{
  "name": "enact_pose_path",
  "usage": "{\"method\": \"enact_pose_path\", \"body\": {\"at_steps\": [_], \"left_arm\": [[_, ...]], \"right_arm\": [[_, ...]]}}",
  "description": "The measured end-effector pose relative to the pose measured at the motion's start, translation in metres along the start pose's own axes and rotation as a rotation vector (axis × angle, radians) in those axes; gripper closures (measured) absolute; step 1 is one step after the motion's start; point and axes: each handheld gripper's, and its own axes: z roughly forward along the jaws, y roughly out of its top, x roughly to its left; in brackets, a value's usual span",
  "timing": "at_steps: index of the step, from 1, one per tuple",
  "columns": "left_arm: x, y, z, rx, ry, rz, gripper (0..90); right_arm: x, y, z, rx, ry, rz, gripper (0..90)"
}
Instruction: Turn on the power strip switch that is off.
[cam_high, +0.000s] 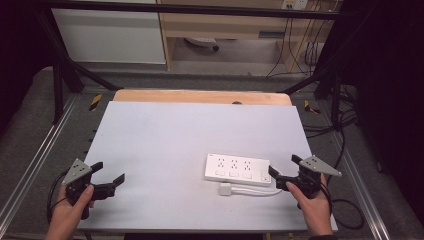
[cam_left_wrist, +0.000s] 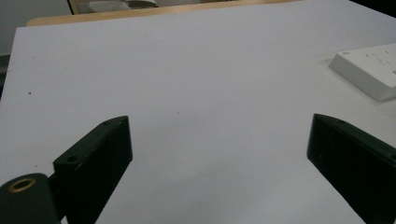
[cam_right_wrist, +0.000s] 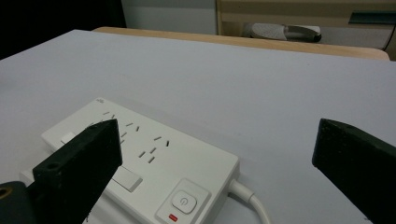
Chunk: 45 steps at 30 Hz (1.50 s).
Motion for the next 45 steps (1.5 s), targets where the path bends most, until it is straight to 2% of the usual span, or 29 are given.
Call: {"method": "enact_pose_path", "body": {"at_steps": [8,12,19,25,32,36,45], "left_arm": [[-0.001,0.0,0.0,-0.001,0.001,-0.003,6.9],[0.0,0.0,0.0,0.003,0.001,-0.001,6.9],[0.0,-0.001,0.0,0.003,0.001,-0.001,6.9],[-0.001,-0.001,0.0,0.003,0.002,0.002,6.9],[0.0,-0.001,0.001,0.006,0.003,0.002,6.9],[0.0,-0.001,0.001,0.009,0.003,0.005,6.9],[-0.001,-0.001,0.001,0.012,0.002,0.005,7.0]], "right_arm": [[0.01,0.005,0.003,-0.004,-0.004,-0.015,6.7],[0.015,0.008,0.004,-0.015,0.014,-0.015,9.5],[0.028,0.01,0.011,0.004,0.048,-0.035,15.2],[0.036,0.011,0.015,0.016,0.054,-0.059,19.2],[0.038,0.012,0.016,0.011,0.06,-0.06,23.8],[0.04,0.012,0.017,0.014,0.079,-0.058,26.4],[0.044,0.01,0.023,0.038,0.096,-0.071,31.2]]}}
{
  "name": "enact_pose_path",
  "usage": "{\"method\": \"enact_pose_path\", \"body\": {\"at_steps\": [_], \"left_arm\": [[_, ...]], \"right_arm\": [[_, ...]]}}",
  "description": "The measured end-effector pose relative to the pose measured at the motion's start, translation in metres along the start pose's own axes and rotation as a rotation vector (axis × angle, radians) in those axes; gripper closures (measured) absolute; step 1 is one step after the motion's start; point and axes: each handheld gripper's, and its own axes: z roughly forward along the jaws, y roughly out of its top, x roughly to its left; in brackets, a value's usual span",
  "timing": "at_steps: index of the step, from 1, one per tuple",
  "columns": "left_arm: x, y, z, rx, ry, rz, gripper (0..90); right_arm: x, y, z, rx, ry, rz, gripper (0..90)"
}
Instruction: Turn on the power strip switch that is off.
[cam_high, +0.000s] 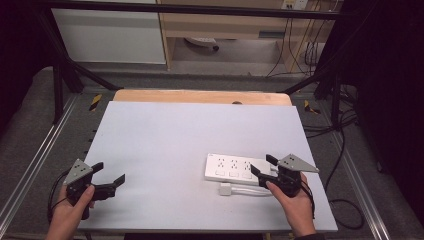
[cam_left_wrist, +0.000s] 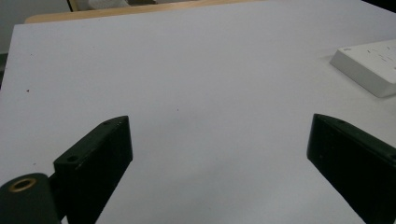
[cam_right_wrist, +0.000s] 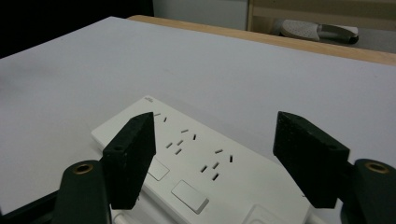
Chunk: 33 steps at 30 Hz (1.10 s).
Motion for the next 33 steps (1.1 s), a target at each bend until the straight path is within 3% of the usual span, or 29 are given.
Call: {"method": "enact_pose_path", "body": {"at_steps": [7,33], "left_arm": [[0.0,0.0,0.0,0.001,-0.003,-0.002,6.9],[-0.001,-0.001,0.001,0.007,-0.008,0.001,7.0]], "right_arm": [[0.001,-0.002,0.006,0.021,0.02,0.006,36.4],[-0.002,-0.012,0.016,0.124,0.029,-0.012,63.1]]}}
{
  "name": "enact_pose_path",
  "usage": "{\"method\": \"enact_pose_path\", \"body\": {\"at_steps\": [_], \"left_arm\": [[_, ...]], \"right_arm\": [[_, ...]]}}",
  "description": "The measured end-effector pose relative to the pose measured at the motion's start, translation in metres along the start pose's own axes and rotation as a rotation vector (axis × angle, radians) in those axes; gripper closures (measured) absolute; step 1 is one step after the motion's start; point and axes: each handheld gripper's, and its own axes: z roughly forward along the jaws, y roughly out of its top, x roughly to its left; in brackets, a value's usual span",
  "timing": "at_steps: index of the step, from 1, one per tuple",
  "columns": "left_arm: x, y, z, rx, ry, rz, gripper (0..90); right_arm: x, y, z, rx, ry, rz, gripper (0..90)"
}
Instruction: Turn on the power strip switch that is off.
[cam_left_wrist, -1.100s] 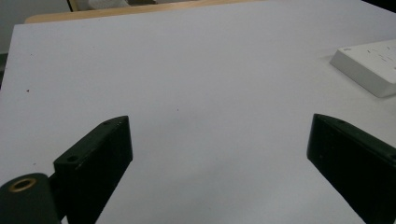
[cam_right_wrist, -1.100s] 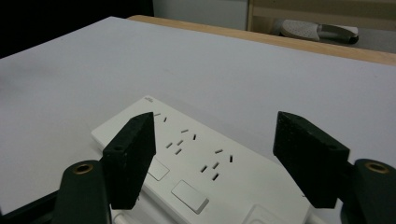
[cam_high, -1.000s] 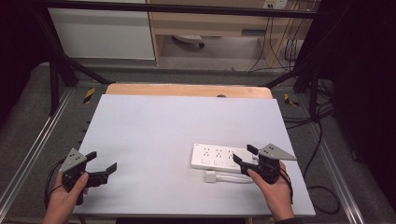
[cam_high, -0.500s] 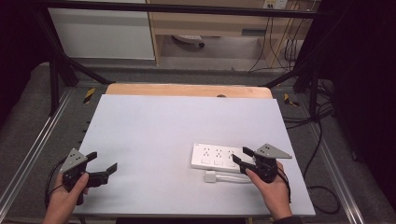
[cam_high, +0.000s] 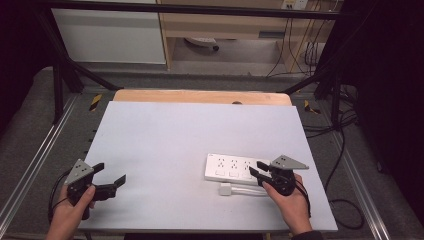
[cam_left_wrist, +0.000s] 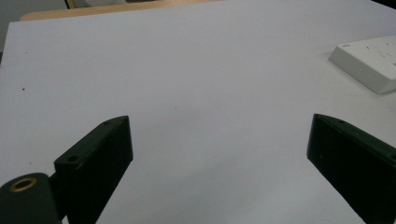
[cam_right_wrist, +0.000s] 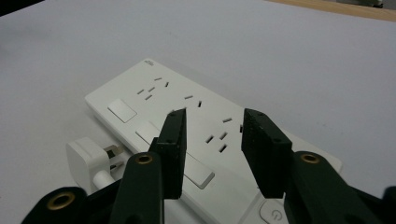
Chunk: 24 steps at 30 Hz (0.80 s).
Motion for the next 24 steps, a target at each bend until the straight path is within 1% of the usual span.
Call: {"method": "enact_pose_path", "body": {"at_steps": [8,15,18,20,24], "left_arm": [[-0.0008,-0.0001,0.0006,0.005,-0.003,0.006,7.1],[-0.0009,-0.0001,0.0008,0.007,-0.005,0.008,7.1],[-0.0009,0.0,0.0008,0.007,-0.005,0.009,7.1],[-0.0009,0.0,0.0009,0.007,-0.005,0.008,7.1],[-0.0011,0.0,0.0009,0.008,-0.006,0.01,7.1]], "right_arm": [[0.0,-0.0027,0.0023,0.022,0.008,-0.009,73.8],[-0.0018,-0.0051,0.0029,0.029,0.014,-0.02,82.0],[-0.0022,-0.0064,0.003,0.032,0.01,-0.021,84.2],[-0.0028,-0.0073,0.0033,0.033,0.008,-0.03,85.4],[-0.0027,-0.0092,0.0056,0.046,0.007,-0.036,87.6]]}}
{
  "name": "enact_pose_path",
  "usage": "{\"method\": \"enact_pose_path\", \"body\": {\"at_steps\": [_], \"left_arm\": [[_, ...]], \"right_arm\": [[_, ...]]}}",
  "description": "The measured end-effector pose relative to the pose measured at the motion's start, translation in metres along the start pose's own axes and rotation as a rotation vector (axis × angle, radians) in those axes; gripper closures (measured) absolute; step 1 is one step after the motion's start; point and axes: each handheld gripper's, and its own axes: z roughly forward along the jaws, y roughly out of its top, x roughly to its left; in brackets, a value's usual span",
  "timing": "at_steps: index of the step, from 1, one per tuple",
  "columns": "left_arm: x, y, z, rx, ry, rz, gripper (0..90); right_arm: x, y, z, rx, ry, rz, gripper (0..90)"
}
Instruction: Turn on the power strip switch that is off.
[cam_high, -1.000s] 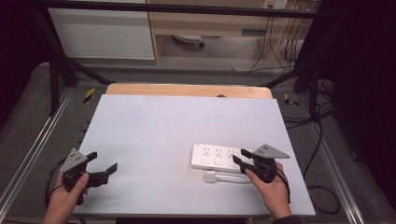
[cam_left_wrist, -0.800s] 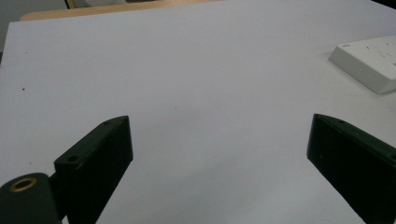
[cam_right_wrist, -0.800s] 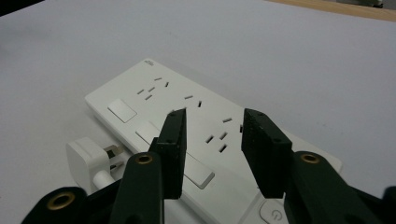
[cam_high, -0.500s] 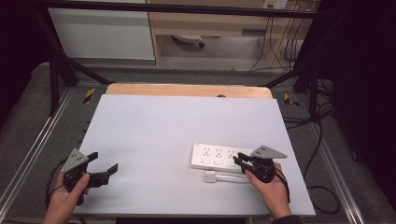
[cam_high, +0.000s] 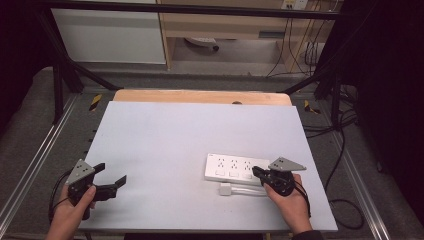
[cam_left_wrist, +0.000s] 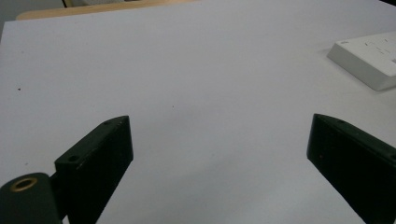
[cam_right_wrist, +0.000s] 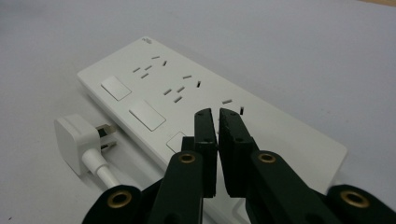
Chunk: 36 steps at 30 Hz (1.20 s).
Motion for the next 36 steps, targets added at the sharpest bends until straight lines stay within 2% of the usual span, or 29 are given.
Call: {"method": "enact_pose_path", "body": {"at_steps": [15,36], "left_arm": [[0.0,0.0,0.0,0.001,0.001,0.002,7.1],[0.0,0.0,0.0,0.003,-0.001,0.0,7.1]], "right_arm": [[0.005,-0.002,0.012,0.044,0.038,-0.02,90.0],[0.005,-0.004,0.014,0.051,0.03,-0.037,90.0]]}}
